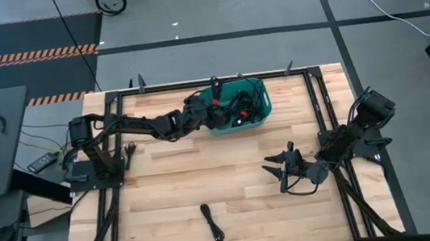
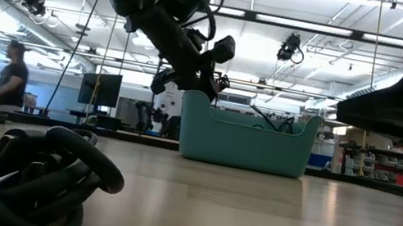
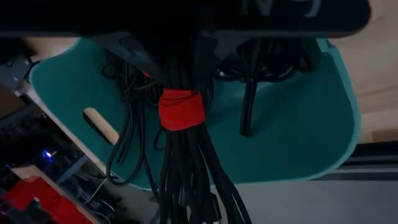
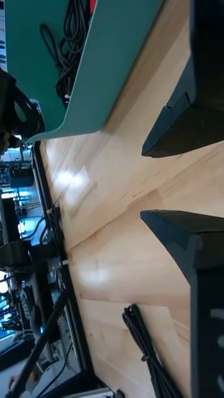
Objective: Pick and place USB-C Cables
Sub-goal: Put the black charger cable into the blue bin
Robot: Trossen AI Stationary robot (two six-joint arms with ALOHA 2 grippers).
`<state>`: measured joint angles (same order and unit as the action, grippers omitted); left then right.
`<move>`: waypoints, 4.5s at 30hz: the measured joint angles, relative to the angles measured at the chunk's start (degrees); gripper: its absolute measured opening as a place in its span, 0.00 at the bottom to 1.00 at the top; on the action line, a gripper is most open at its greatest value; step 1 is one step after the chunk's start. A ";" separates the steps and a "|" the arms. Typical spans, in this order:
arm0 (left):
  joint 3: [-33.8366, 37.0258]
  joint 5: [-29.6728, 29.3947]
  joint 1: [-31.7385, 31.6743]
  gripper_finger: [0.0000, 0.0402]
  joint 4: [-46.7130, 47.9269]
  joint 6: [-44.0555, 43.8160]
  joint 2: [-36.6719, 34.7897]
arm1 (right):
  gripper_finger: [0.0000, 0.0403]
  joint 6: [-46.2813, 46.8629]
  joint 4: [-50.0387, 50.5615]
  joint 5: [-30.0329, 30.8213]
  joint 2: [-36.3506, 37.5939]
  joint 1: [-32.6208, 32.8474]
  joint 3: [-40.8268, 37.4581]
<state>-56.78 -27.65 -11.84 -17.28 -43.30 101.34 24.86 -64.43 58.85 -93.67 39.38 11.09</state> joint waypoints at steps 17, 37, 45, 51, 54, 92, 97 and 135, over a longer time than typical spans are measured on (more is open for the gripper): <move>-0.12 3.95 -0.28 0.28 2.36 -1.28 -0.51 | 0.38 0.00 0.00 -0.44 0.00 0.00 0.00; -0.30 16.75 8.37 0.48 24.06 23.34 -23.31 | 0.38 1.10 0.99 -7.90 -0.04 -0.18 1.64; -0.25 -1.76 31.43 0.40 48.79 12.37 -27.12 | 0.38 -0.76 11.07 -23.30 -0.07 -6.37 15.72; 0.61 -15.68 46.63 0.37 58.66 -3.58 -26.26 | 0.43 4.06 49.88 -23.84 -3.10 -8.57 41.02; 1.61 -21.73 52.36 0.36 62.42 -10.32 -26.32 | 0.48 6.97 60.25 -24.48 -8.95 -9.17 52.68; 17.69 -33.99 59.67 0.35 48.15 -33.79 -26.29 | 0.15 25.85 150.42 -19.12 -37.77 -12.80 102.60; 21.78 -34.02 59.67 0.35 43.45 -36.22 -26.29 | 0.15 18.30 143.46 -15.28 -24.39 -22.54 91.08; 4.28 -5.28 27.23 0.35 90.74 -35.35 -26.42 | 0.70 -9.50 66.47 -17.07 11.60 -42.17 37.41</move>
<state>-52.50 -32.93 15.39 73.47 -78.65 74.92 15.36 2.05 41.78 -82.07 -2.80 48.50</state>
